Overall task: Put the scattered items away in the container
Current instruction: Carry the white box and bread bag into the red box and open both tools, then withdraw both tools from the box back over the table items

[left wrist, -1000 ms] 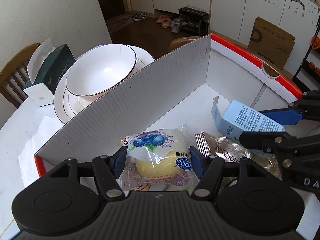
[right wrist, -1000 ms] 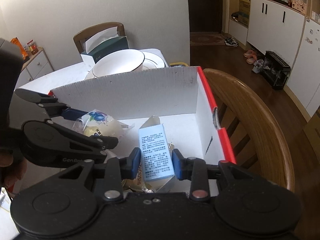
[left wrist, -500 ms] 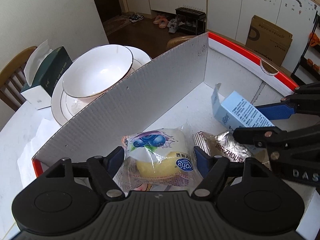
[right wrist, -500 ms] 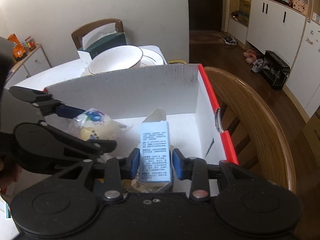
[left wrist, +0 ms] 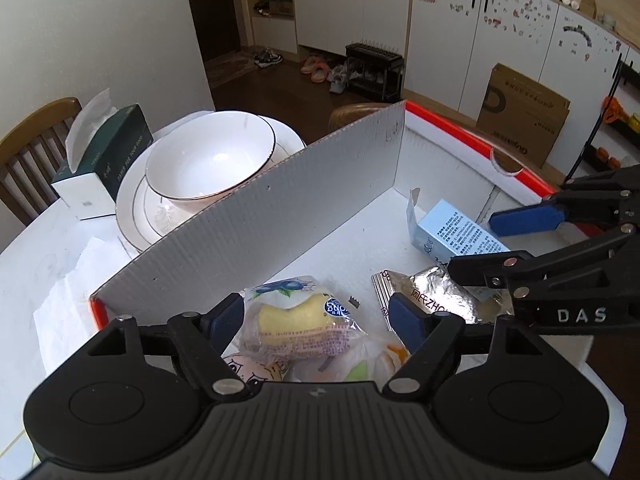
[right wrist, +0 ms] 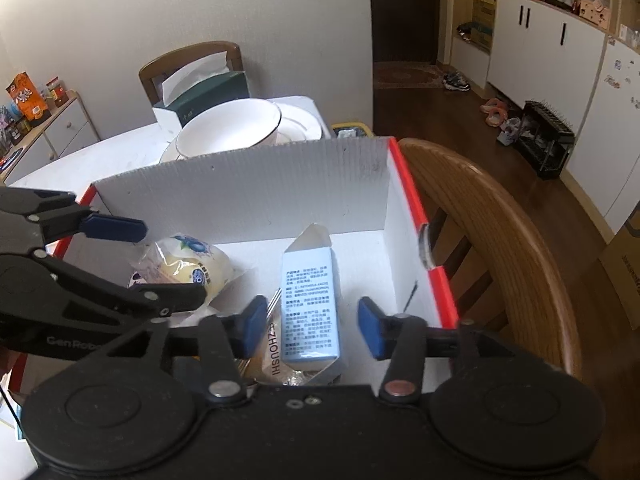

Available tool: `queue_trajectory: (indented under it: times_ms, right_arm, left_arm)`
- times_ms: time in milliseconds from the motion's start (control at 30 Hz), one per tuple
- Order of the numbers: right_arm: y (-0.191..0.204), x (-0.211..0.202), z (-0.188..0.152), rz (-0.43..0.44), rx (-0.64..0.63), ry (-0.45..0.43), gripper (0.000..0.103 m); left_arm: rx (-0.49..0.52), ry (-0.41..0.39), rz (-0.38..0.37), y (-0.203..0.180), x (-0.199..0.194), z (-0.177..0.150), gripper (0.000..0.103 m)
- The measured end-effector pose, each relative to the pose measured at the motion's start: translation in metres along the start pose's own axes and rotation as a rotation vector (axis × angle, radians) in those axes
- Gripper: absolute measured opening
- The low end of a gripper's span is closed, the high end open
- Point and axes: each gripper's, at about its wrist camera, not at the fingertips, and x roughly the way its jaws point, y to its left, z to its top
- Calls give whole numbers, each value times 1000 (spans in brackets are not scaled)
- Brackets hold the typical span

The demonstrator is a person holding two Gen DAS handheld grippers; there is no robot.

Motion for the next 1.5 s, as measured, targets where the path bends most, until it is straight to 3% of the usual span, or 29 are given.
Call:
queue_trajectory:
  times_ms: [533,1233,1367,1500]
  right_arm:
    - [21,-37,-3,11,-4,-44,60]
    - [109,-75,-22,45,-40,-86,64]
    - [132,-78,-31,55,-49,-77,65]
    - [156,-84,-42,69,-51,-73,68]
  left_arm:
    - [-24,-115,-44,6,-55,-21,79]
    - [-51,-227,-56,62,-139,-81,79]
    - [-55,-238,-35,79,-152,-99,79]
    - [-51,-245,45,97,-163,-122,79]
